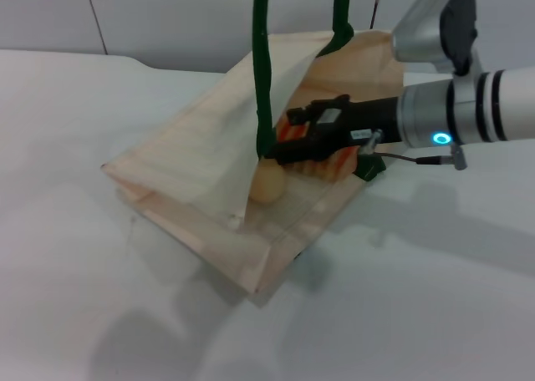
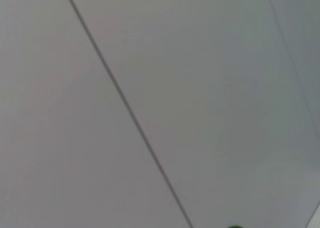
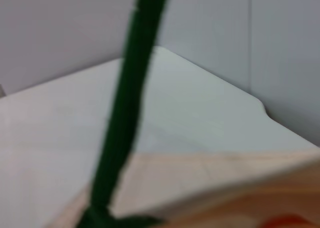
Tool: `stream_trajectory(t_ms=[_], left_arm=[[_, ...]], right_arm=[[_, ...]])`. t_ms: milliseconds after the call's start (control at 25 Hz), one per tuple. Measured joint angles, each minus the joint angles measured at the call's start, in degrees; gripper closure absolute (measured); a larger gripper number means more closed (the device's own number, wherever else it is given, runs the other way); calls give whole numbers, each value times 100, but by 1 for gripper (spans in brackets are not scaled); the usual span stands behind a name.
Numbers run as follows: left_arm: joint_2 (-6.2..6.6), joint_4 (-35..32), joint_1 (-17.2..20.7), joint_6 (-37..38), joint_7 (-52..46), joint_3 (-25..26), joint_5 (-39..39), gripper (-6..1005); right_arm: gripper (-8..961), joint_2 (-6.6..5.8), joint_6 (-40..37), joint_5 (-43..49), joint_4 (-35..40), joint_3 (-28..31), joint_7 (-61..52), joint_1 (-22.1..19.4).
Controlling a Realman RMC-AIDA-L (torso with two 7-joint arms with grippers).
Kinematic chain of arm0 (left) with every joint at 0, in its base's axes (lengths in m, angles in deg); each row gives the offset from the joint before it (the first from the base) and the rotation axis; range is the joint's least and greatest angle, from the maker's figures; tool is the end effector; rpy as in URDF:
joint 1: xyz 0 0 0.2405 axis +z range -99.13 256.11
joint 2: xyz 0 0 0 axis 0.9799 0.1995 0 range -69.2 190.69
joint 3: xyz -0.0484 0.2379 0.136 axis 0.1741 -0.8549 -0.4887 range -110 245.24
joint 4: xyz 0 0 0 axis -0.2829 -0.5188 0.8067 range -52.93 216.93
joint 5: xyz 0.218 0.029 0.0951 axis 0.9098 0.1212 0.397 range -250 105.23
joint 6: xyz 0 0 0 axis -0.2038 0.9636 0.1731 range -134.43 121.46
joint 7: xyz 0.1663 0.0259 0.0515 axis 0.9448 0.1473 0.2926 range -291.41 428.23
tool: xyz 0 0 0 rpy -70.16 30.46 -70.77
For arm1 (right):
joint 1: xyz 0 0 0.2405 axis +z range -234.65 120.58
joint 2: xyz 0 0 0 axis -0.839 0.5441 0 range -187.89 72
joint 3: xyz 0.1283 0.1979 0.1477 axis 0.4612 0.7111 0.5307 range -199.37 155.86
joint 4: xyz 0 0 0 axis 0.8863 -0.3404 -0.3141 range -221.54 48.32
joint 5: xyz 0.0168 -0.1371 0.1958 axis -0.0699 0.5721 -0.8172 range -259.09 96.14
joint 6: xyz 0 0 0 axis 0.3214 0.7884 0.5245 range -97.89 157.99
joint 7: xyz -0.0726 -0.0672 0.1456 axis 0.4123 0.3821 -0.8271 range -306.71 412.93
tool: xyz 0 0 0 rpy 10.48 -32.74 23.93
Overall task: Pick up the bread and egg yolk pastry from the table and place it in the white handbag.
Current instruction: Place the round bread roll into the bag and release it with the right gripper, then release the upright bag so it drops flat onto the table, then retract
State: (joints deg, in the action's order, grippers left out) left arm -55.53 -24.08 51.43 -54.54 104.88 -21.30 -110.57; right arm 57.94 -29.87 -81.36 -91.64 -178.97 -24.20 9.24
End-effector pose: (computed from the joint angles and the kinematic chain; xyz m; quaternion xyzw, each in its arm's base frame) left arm -0.0232 0.4310 0.0511 -0.8843 -0.0285 -0.1523 0.4406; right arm 0.1604 0.4829 -0.1315 -0.9632 0.1933 0.1361 0.1277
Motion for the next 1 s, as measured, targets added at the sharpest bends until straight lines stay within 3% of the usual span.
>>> stream_trajectory(t_ms=[200,520,1000], left_arm=[[-3,0,136,45,-3,76,156,811],[4,23,430,208,1,233,172,803],[13,273,461,237,228,182,138,773]], right_arm=[[103,-13,-176,51,-663,-137,-365,-116],[109,-7,-538,65,-1845,-399,-828,-633],[112,-4,-625,76,-2158,-406,-963,-756]])
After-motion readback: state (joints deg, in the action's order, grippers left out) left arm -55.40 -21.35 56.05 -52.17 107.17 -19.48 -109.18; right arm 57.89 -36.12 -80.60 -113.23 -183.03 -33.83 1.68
